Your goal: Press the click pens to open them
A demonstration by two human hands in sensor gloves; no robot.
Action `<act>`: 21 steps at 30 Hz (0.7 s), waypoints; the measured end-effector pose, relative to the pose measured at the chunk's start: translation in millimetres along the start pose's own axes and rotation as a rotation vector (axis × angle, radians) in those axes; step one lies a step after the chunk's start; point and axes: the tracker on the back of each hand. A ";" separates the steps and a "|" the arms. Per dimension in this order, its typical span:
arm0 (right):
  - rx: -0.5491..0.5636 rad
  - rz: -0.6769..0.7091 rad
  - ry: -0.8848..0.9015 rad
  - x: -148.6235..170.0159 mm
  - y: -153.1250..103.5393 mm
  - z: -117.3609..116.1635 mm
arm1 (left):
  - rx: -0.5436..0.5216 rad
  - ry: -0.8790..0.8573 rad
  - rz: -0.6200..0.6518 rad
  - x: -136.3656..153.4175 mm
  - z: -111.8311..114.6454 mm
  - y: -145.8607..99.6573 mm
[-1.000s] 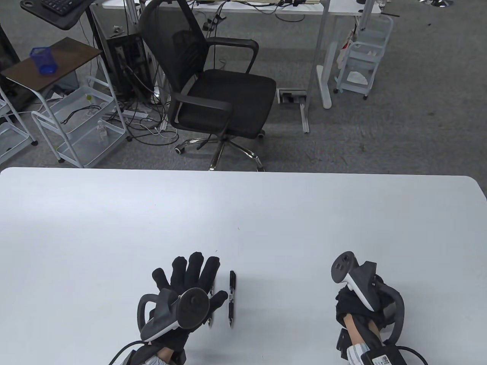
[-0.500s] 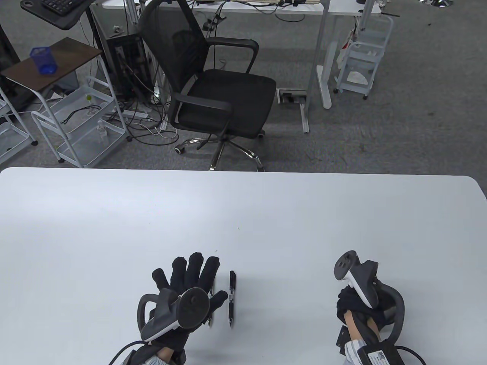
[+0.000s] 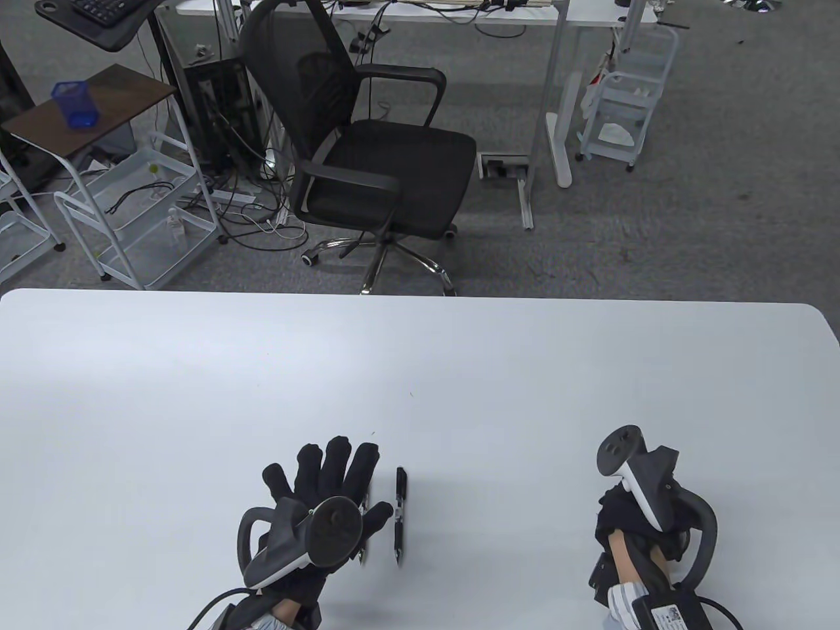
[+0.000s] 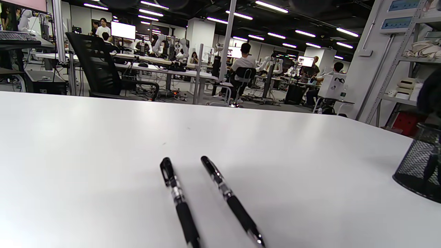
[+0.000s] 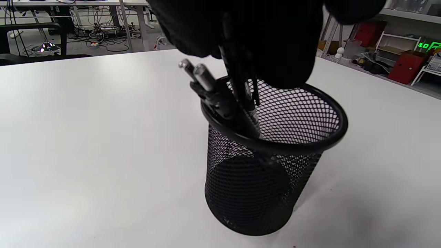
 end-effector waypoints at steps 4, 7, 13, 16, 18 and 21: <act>0.018 -0.012 0.003 7.8 -0.6 3.2 | 0.001 0.001 0.000 -0.2 0.4 0.3; 0.040 -0.022 0.012 16.2 -0.4 3.5 | 0.005 0.002 -0.002 -0.2 0.8 0.7; 0.070 -0.006 0.044 28.6 2.4 1.4 | 0.006 0.005 -0.003 -0.8 1.1 0.8; 0.048 0.016 0.068 32.4 3.2 2.5 | 0.008 0.009 -0.004 -1.1 1.6 1.2; 0.044 0.027 0.068 33.0 3.6 2.6 | 0.011 0.008 -0.005 -1.3 2.0 1.4; 0.081 0.051 0.089 32.6 4.1 1.6 | 0.012 0.010 -0.006 -1.5 2.1 1.5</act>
Point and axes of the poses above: the tracker on the back of each hand, its own x axis roughly to the little-finger side, its own y axis roughly from the wrist to the fingertips, z = x × y, and after that the axes turned 13 degrees about -y, right-handed
